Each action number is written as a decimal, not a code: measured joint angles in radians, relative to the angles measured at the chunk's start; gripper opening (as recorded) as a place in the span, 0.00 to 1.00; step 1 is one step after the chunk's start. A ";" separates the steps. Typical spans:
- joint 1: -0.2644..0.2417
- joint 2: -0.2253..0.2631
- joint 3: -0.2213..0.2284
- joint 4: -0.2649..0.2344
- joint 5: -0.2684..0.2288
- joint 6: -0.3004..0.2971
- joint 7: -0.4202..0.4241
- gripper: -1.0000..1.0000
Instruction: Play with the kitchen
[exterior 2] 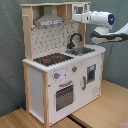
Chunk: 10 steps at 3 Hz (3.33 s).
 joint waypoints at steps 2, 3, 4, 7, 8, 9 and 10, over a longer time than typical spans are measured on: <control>0.116 0.014 -0.087 -0.091 -0.002 0.103 -0.035 0.00; 0.187 0.014 -0.142 -0.132 -0.003 0.120 -0.054 0.00; 0.201 0.011 -0.157 -0.142 -0.003 0.118 -0.057 0.00; 0.274 -0.134 -0.222 -0.126 0.010 0.059 -0.042 1.00; 0.279 -0.223 -0.222 -0.118 0.030 0.065 0.019 1.00; 0.275 -0.300 -0.217 -0.099 0.051 0.064 0.098 1.00; 0.248 -0.347 -0.198 -0.080 0.072 0.064 0.188 1.00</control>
